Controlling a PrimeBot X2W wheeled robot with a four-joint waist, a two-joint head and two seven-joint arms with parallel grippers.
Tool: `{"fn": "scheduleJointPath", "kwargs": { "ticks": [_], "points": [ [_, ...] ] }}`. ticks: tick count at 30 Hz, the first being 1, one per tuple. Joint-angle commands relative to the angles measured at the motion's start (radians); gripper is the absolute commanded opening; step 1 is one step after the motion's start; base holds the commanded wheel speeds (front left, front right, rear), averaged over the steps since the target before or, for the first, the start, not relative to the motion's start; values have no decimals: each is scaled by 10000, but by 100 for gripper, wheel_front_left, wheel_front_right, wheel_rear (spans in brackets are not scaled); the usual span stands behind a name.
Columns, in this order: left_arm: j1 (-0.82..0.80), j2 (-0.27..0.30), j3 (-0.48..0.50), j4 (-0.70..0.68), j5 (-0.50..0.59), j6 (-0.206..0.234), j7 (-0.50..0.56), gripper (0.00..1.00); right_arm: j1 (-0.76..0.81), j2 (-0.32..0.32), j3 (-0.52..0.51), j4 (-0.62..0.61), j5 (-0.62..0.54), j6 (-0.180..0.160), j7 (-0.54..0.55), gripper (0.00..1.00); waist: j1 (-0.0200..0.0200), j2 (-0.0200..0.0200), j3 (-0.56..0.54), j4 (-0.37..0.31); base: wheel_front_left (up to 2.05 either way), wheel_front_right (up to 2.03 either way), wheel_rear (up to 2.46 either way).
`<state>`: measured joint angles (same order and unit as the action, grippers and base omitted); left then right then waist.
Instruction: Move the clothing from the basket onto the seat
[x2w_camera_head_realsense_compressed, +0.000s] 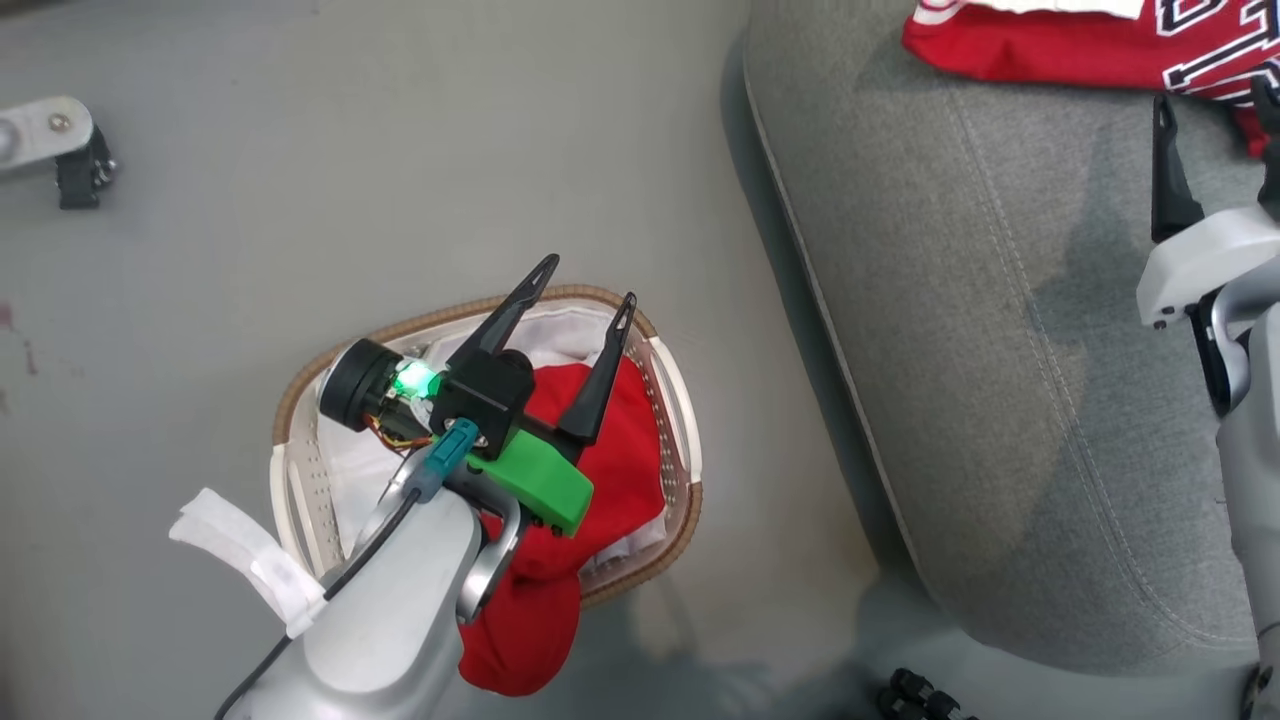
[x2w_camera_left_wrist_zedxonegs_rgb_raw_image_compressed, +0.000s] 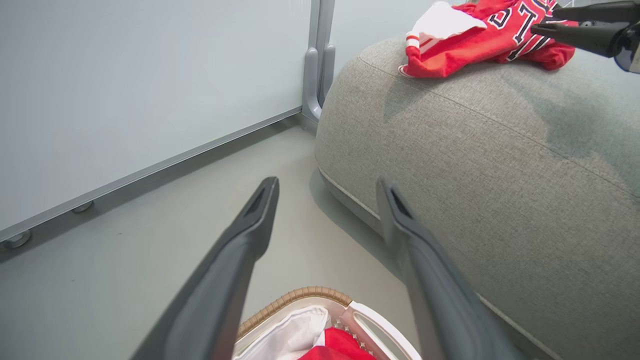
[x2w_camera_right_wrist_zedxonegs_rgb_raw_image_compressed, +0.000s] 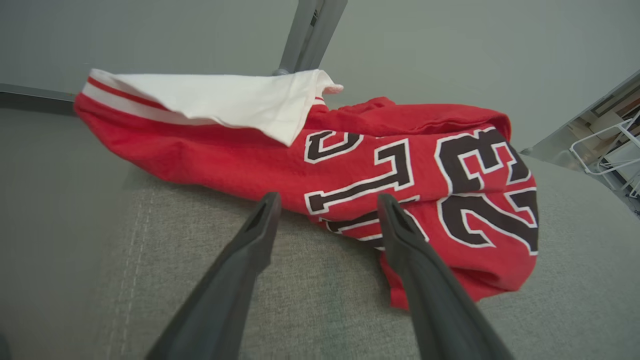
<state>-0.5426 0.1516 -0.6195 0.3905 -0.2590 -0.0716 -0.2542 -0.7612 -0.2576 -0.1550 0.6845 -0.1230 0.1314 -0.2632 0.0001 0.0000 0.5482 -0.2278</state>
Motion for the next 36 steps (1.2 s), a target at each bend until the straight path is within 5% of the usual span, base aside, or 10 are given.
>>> {"fn": "scheduleJointPath", "kwargs": {
  "ticks": [1, 13, 36],
  "points": [
    [188, -9, 51, 46, -119, 26, -55, 100, 216, -27, 38, -130, 30, -14, -22, 100, -1, 0, -473, 122, 0, 0, 0],
    [815, -425, 960, -28, -473, 101, -114, 100, 718, 66, 382, -1046, 111, -14, -23, 100, -1, 0, -2386, 841, 0, 0, 0],
    [3885, -855, 4226, -177, -250, -1, -106, 100, 3643, 1975, 898, -1839, 1266, -14, -23, 100, -1, 0, -4596, 2349, 0, 0, 0]
  ]
}}
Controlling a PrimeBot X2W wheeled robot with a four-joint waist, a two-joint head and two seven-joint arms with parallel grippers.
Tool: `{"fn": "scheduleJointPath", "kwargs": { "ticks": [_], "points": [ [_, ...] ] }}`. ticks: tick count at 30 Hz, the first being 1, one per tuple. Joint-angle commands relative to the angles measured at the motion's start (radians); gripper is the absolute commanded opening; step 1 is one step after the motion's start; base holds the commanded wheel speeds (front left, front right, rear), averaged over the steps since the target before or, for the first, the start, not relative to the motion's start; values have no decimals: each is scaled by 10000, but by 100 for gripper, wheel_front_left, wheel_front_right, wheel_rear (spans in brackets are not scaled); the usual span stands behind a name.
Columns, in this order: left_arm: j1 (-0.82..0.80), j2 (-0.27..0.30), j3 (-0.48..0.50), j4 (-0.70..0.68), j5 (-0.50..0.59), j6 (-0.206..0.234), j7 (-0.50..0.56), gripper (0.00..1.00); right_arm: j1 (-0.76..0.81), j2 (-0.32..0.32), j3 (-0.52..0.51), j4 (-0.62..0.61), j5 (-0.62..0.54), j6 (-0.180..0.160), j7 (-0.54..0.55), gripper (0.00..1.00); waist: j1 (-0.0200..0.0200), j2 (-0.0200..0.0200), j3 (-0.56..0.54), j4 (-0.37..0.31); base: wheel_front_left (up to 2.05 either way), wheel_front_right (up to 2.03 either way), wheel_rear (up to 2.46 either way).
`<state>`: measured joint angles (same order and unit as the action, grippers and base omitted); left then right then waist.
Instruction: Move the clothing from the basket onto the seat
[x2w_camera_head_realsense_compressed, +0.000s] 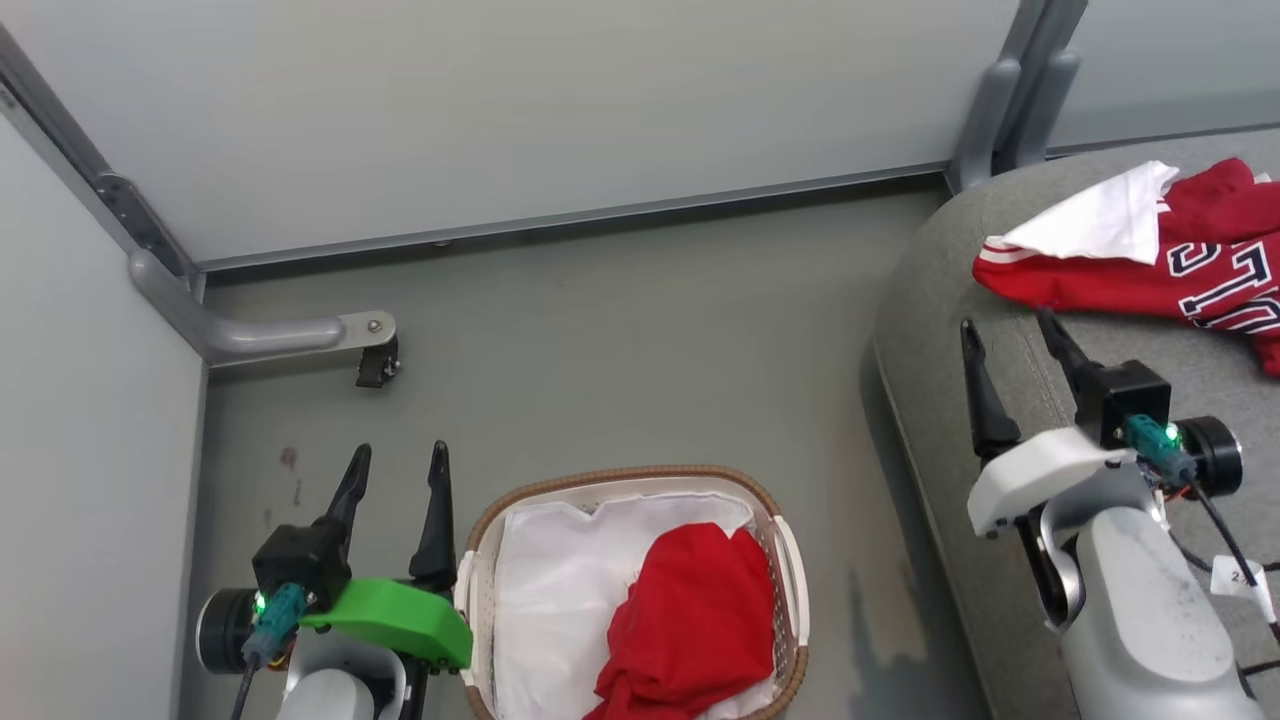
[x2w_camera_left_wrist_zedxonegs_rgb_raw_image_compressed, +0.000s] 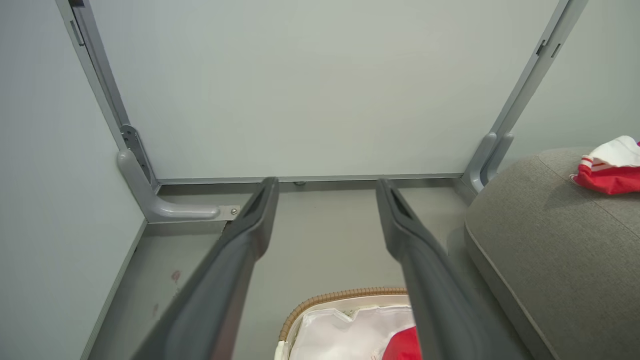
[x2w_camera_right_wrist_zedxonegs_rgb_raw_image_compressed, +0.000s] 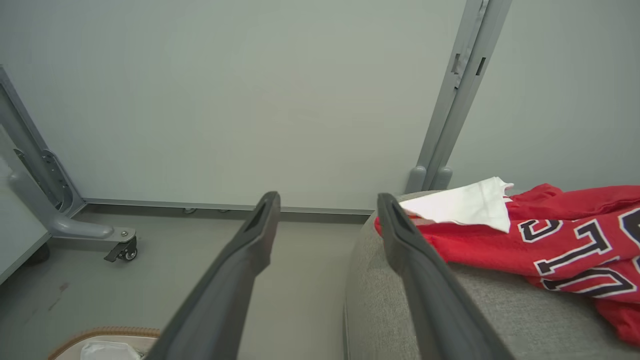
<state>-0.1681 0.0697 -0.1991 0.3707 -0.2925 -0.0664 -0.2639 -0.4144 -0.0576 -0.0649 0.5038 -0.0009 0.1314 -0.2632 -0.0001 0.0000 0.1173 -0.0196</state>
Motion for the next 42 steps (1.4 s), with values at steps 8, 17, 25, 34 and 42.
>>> {"fn": "scheduleJointPath", "kwargs": {
  "ticks": [8, 17, 25, 34, 42],
  "points": [
    [829, -143, 408, 1, 185, -202, -8, 100, 1542, 42, 175, -606, 816, -14, -23, 100, 1, 0, -593, 471, 0, 0, 0],
    [1192, -191, 421, -56, -31, -253, -8, 100, 2288, 49, 408, -887, 1119, -14, -23, 100, 1, 0, -670, 452, 0, 0, 0],
    [1139, -188, 267, 4, -152, -155, -8, 100, 2355, 51, 498, -796, 1118, -14, -23, 100, 1, 0, -790, 438, 0, 0, 0],
    [1139, -188, 231, -32, -96, -142, -9, 100, 2400, 51, 559, -802, 1167, -14, -23, 100, 1, 0, -861, 433, 0, 0, 0],
    [1170, -188, 241, 6, -39, -150, -9, 100, 2439, 51, 565, -740, 1216, -14, -23, 100, 1, 0, -943, 437, 0, 0, 0]
  ]
}}
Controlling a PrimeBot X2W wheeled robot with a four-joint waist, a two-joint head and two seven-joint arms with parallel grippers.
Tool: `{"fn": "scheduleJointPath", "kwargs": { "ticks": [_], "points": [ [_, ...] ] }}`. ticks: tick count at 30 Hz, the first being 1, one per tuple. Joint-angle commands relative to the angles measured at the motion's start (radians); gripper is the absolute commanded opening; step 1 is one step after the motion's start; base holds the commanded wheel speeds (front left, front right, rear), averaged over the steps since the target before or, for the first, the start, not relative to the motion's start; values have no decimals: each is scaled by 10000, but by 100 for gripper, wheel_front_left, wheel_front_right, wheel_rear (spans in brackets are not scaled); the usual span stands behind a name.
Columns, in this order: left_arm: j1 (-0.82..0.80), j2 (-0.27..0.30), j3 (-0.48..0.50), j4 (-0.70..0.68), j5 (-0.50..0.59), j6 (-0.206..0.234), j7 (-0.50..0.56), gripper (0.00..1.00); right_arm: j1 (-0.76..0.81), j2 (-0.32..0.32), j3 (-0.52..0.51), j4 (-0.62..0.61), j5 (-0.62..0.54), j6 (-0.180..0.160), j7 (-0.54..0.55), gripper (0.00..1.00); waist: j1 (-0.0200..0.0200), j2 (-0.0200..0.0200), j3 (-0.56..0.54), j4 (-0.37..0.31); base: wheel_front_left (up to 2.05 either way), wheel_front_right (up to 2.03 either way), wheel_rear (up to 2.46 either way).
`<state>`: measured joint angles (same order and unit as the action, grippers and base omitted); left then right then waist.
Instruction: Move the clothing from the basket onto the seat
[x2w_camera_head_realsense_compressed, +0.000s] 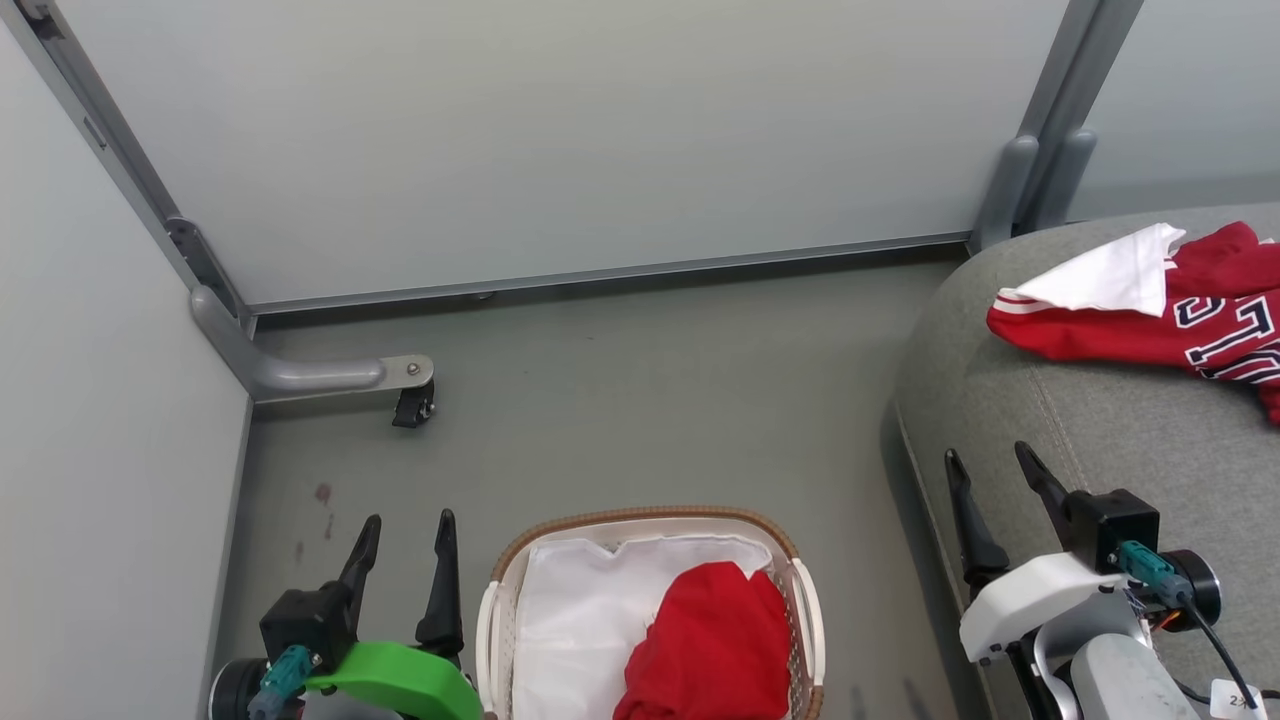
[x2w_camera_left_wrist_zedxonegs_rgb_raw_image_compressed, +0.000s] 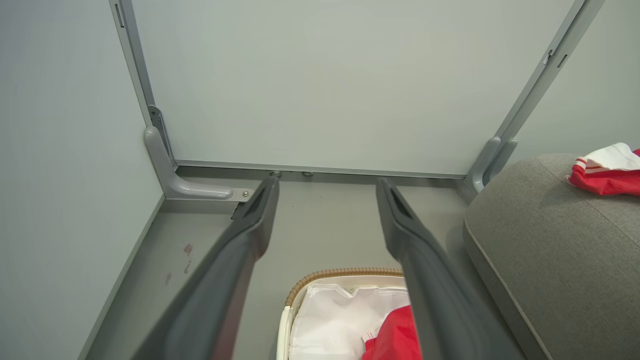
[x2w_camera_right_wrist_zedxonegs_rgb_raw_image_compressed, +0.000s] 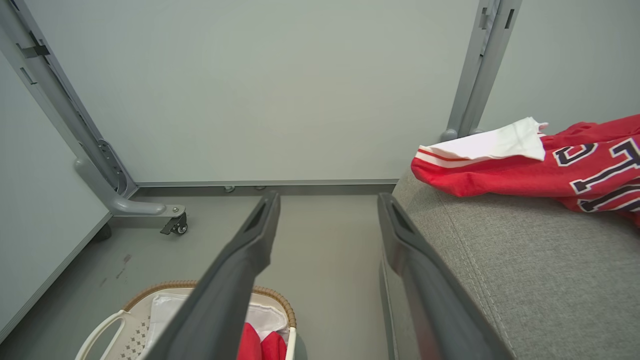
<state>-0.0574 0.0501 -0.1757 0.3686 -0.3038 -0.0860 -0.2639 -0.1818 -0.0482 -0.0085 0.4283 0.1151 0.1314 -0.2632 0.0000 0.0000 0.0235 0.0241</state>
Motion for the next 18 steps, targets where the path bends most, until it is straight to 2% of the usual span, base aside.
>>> {"fn": "scheduleJointPath", "kwargs": {
  "ticks": [1, 10, 18],
  "points": [
    [65, 7, 13, 31, 75, 44, -9, 100, 129, -42, -3, 14, 56, -14, -23, 100, 0, 0, -17, -3, 0, 0, 0],
    [-224, 7, -261, 89, 290, -103, -9, 100, 42, -41, -48, -106, 10, -14, -23, 100, 0, 0, 146, -107, 0, 0, 0],
    [-1315, 10, -1679, 977, 380, -282, -9, 100, -505, -42, -119, -547, -52, -14, -24, 100, 0, 0, 1158, -510, 0, 0, 0]
  ]
}}
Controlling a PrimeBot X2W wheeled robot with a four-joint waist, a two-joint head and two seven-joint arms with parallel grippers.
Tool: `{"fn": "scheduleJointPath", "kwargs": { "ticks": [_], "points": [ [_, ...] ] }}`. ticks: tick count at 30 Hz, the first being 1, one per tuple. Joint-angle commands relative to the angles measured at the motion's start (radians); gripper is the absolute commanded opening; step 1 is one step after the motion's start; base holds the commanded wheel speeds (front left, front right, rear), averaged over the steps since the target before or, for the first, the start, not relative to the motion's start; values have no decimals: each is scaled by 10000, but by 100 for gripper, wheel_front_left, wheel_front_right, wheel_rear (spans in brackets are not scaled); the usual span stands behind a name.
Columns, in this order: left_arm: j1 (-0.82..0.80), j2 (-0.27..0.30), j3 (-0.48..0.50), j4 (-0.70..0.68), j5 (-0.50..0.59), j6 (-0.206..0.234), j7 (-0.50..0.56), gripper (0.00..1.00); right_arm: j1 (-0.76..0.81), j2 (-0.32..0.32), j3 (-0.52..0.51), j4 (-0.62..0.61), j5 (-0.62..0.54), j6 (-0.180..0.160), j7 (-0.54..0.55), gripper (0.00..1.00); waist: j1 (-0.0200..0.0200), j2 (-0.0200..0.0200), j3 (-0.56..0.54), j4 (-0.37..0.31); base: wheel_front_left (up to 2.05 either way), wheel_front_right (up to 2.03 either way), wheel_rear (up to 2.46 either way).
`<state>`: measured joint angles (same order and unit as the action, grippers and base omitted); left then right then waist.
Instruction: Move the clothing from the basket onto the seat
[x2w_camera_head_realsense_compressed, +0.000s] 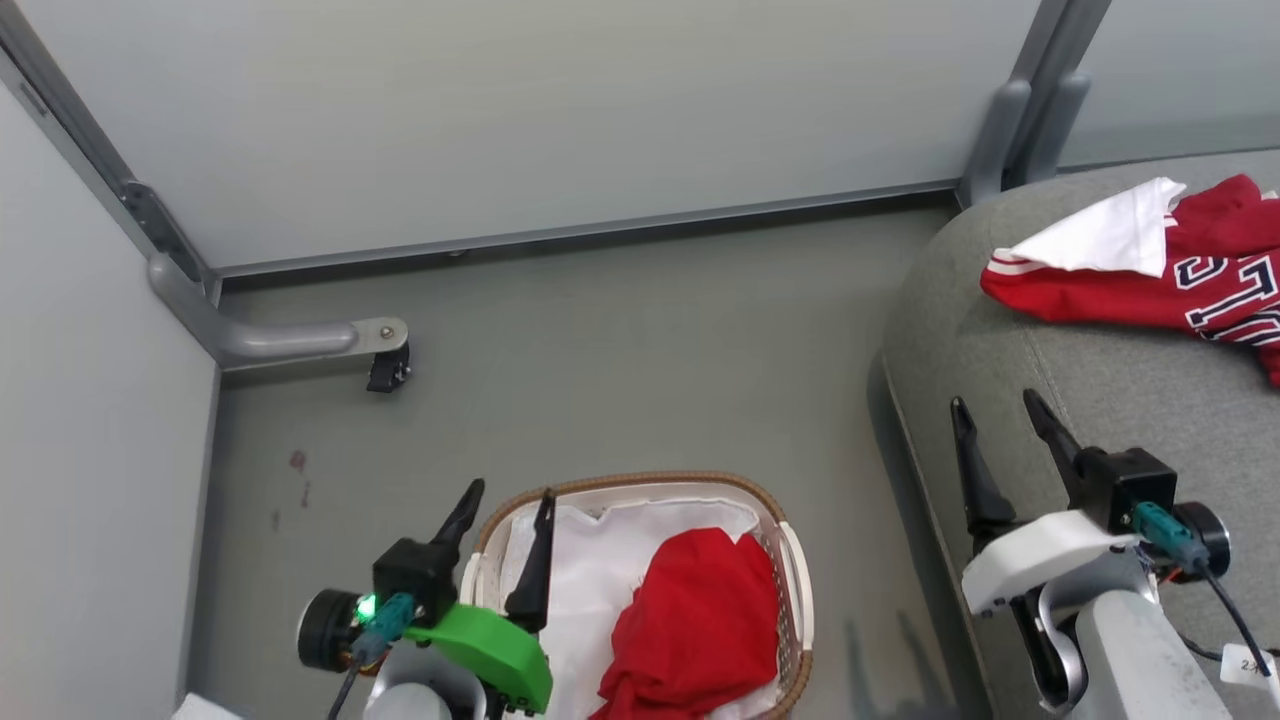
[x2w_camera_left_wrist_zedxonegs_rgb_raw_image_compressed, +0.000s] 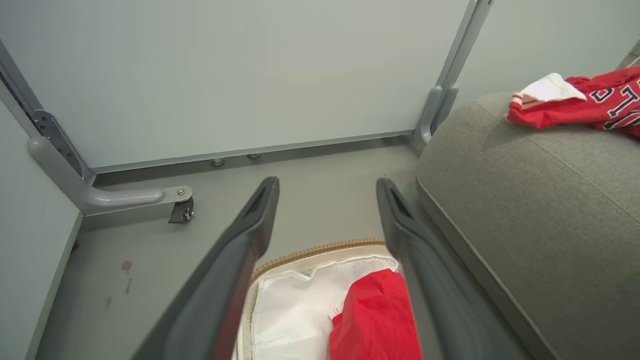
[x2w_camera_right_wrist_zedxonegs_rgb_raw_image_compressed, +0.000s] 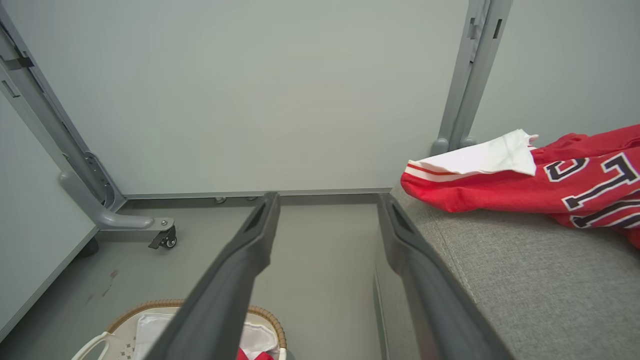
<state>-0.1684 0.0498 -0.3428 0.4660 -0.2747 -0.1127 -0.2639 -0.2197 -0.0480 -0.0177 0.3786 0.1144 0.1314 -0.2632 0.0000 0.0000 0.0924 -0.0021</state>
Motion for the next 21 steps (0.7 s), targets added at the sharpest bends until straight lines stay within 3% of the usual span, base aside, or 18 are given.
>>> {"fn": "scheduleJointPath", "kwargs": {
  "ticks": [1, 9, 21],
  "points": [
    [-453, 15, -215, 185, 111, -27, -9, 100, -249, -43, -30, -129, -55, -14, -24, 100, 0, 0, 705, -337, 0, 0, 0],
    [-2195, 32, -1705, 2648, -75, -101, 35, 100, -1204, -39, -119, -740, -16, -14, -23, 100, 0, 0, 2589, -1179, 0, 0, 0],
    [-4293, 39, -2905, 5781, -578, -171, 467, 100, -2368, -33, 406, -1447, 643, -14, -22, 100, 0, 0, 5112, -2594, 0, 0, 0]
  ]
}}
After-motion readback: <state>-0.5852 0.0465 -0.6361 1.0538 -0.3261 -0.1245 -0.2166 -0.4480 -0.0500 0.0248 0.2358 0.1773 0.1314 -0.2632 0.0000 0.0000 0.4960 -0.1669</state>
